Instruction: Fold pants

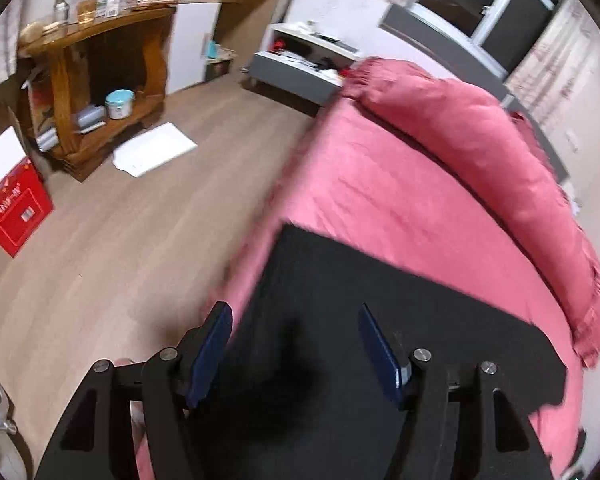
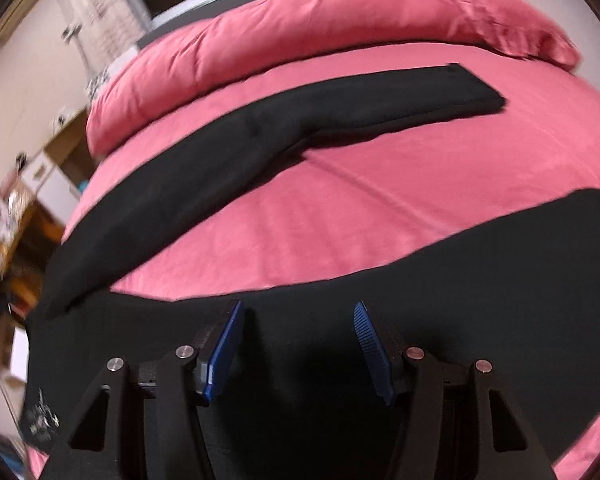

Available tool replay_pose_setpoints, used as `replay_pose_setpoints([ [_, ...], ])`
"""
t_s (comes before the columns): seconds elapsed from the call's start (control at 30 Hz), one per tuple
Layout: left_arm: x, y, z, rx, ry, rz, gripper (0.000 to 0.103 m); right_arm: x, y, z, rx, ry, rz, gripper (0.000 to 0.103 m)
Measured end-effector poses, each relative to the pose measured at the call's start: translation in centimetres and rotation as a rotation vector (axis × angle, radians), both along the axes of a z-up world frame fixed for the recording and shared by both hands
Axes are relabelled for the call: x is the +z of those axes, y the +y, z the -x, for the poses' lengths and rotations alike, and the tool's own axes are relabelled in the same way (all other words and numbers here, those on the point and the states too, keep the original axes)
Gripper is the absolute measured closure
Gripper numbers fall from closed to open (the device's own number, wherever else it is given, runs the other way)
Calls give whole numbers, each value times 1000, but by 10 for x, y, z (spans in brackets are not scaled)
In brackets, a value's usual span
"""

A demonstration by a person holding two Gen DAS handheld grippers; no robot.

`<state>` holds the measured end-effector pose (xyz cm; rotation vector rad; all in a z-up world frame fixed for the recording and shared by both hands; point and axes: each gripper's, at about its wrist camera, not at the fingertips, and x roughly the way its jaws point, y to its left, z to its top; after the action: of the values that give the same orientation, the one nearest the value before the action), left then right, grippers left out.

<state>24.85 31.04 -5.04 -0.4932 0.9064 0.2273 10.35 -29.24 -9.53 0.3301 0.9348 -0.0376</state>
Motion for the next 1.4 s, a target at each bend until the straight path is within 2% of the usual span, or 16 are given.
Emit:
replay_pose_setpoints([
  [0.17,-30,25,-54,-14,26,-23,36,-8,24,-4,8,24,14,39],
  [0.3,-54,33,-73,-28,65,36,37,-13,35,-9,48,51,76,32],
  [0.4,-68,36,-80,-12,51,96,38,-14,38,-12,55,57,84,29],
  [0.5,-76,35,-84,-14,45,118,38,-15,39,-14,47,58,79,29],
  [0.63,-82,25,-92,-45,45,71,39,-16,43,-17,47,61,90,26],
  [0.7,-82,19,-93,-65,45,44,49,-17,43,-18,49,62,103,25],
  [0.77,-80,10,-94,-72,42,-12,53,-18,46,-20,49,60,111,25],
  [0.8,-78,5,-93,-76,35,-44,60,-19,47,-20,48,59,114,24],
  [0.9,-73,-5,-92,-77,39,-127,72,-19,46,-18,48,56,121,24],
  [0.97,-70,-9,-90,-75,40,-161,75,-19,46,-19,49,56,126,24],
  [1.2,-62,-16,-85,-92,40,-227,91,-21,50,-19,55,48,145,20],
  [1.4,-49,-22,-75,-78,1,-271,95,-23,51,-19,59,44,150,19],
])
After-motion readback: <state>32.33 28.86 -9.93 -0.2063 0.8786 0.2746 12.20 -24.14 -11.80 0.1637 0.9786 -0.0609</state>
